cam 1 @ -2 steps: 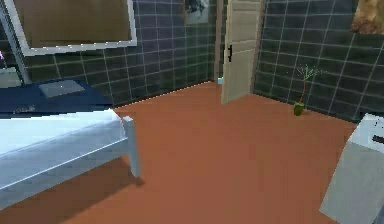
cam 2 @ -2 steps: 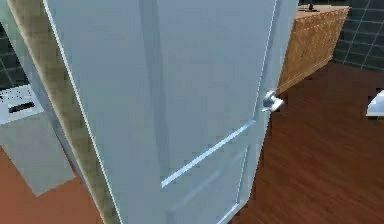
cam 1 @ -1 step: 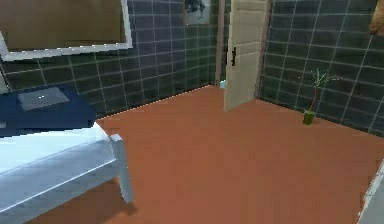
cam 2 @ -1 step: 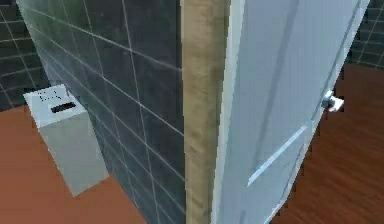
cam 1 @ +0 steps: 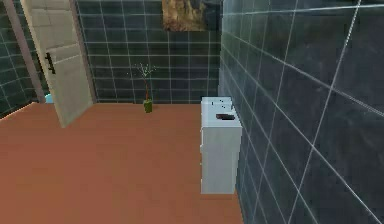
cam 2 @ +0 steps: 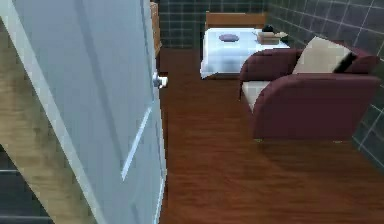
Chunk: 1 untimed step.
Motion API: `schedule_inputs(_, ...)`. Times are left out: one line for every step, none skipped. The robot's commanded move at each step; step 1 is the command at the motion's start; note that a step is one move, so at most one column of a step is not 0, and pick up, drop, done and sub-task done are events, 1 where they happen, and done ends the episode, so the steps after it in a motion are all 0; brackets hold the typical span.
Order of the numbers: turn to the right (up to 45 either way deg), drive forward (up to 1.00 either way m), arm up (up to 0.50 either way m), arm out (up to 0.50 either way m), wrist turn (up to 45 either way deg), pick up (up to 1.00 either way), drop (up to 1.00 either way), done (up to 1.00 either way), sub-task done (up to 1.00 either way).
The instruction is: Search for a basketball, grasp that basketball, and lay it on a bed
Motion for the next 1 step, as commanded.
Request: schedule_inputs(0.0, 0.85, 0.00, 0.00, 0.0, 0.00, 0.00, 0.00, 0.00)
